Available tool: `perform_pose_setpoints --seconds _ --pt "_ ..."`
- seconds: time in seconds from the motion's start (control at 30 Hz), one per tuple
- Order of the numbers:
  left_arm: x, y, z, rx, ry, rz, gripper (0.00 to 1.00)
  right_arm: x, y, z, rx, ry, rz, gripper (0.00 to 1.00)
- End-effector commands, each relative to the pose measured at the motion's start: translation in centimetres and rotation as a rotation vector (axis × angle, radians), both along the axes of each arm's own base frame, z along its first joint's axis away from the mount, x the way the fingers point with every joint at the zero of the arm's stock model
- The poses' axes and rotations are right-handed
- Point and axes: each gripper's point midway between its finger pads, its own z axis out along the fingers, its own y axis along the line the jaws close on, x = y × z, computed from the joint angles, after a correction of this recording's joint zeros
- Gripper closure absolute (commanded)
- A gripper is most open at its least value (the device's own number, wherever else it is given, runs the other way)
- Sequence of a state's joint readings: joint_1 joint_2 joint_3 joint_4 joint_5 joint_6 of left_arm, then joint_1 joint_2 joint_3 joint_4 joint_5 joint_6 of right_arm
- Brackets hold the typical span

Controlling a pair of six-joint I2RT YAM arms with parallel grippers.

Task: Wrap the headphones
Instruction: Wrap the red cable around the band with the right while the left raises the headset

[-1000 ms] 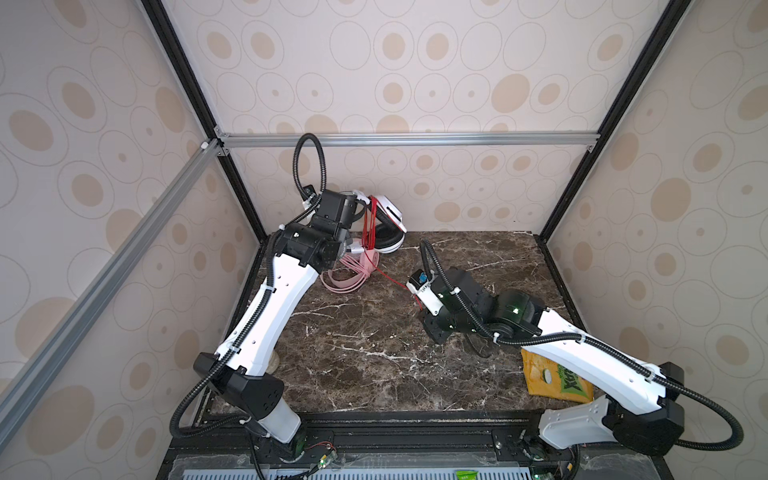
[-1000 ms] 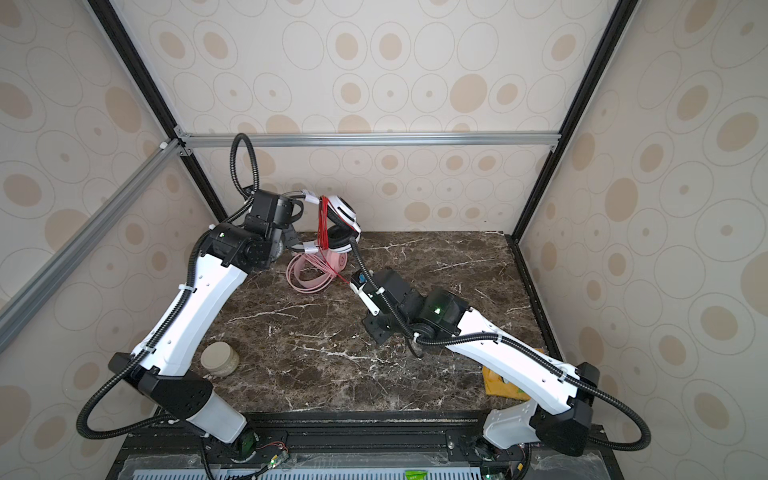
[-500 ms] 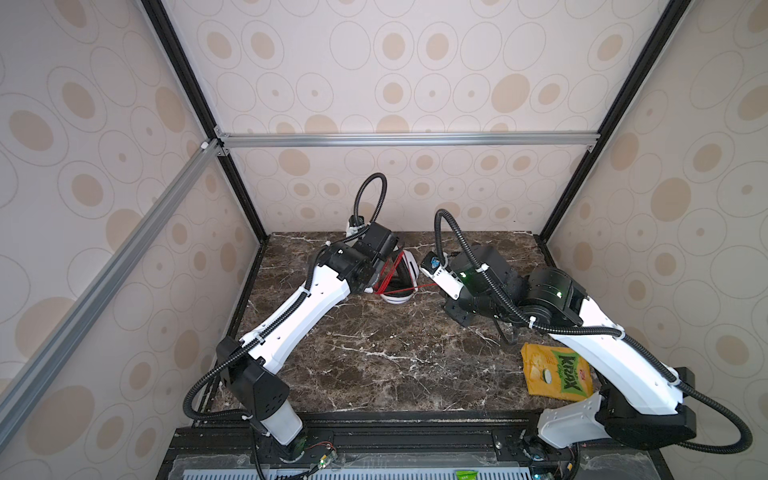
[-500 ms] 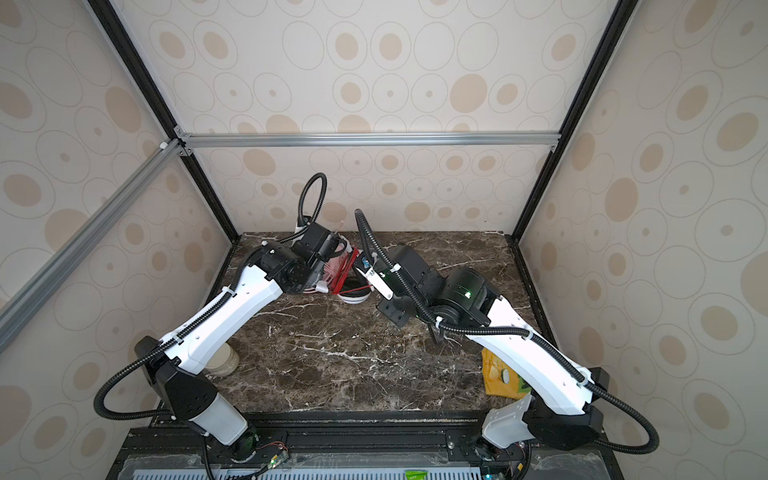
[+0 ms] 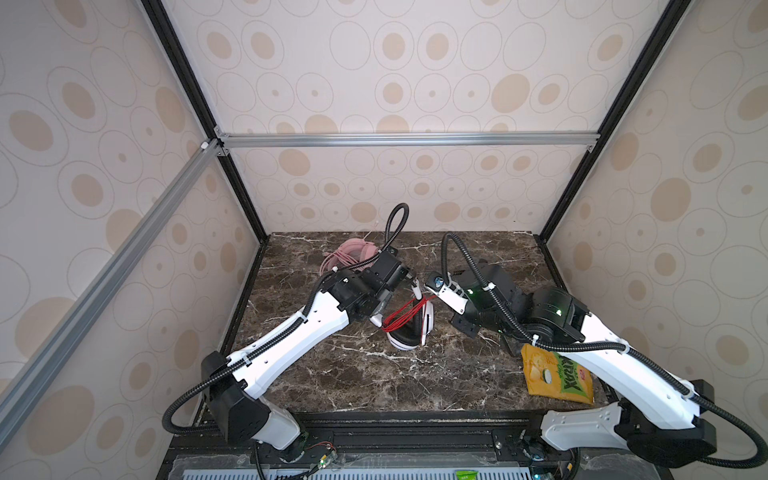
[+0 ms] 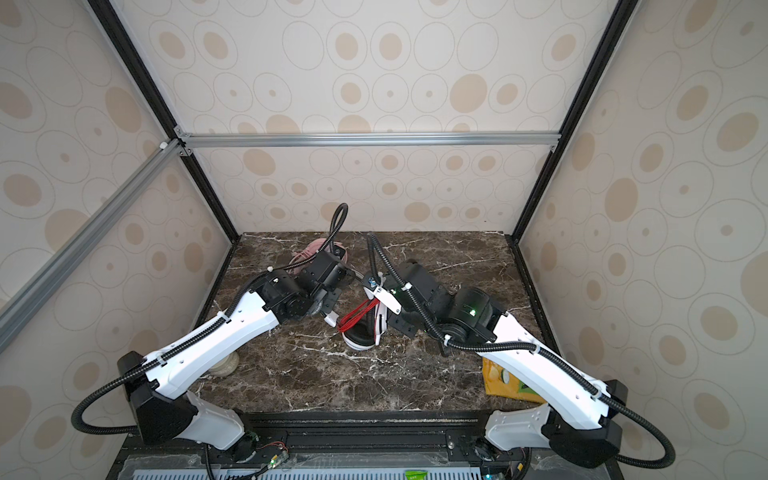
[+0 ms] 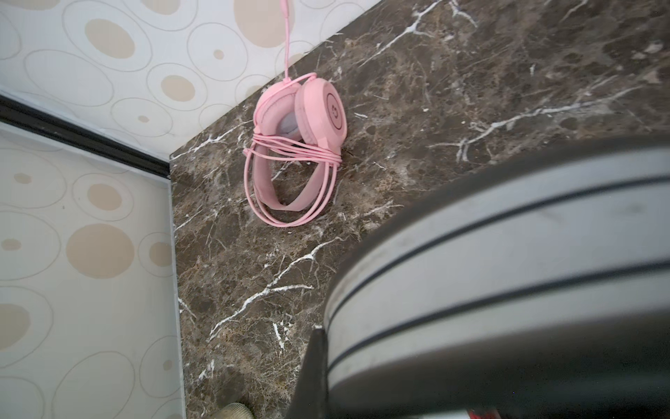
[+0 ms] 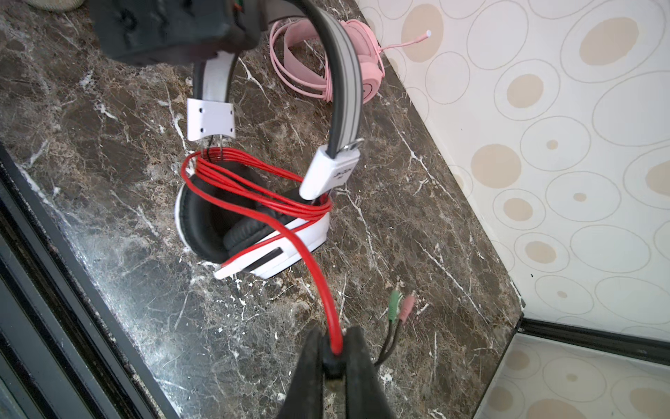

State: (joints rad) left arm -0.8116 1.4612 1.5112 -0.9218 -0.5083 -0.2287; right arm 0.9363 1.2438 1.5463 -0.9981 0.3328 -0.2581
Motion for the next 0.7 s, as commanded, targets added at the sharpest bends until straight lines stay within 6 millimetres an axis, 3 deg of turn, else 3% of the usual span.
perform_pose_setpoints --seconds 0.0,0.3,0.67 --pt "-0.7 -2.0 3.9 -0.151 -0.100 -0.106 1.00 1.0 -0.8 0.5 0.103 0.001 -0.043 0.99" --pt "-3.4 -4.0 5.7 -0.281 -0.107 -0.282 1.00 1.8 -2.2 -2.0 0.190 0.075 -0.077 1.00" --pt "-4.5 -5.0 5.6 -0.309 -0.087 -0.344 1.00 3.3 -4.7 -5.2 0.306 0.201 -0.202 1.00"
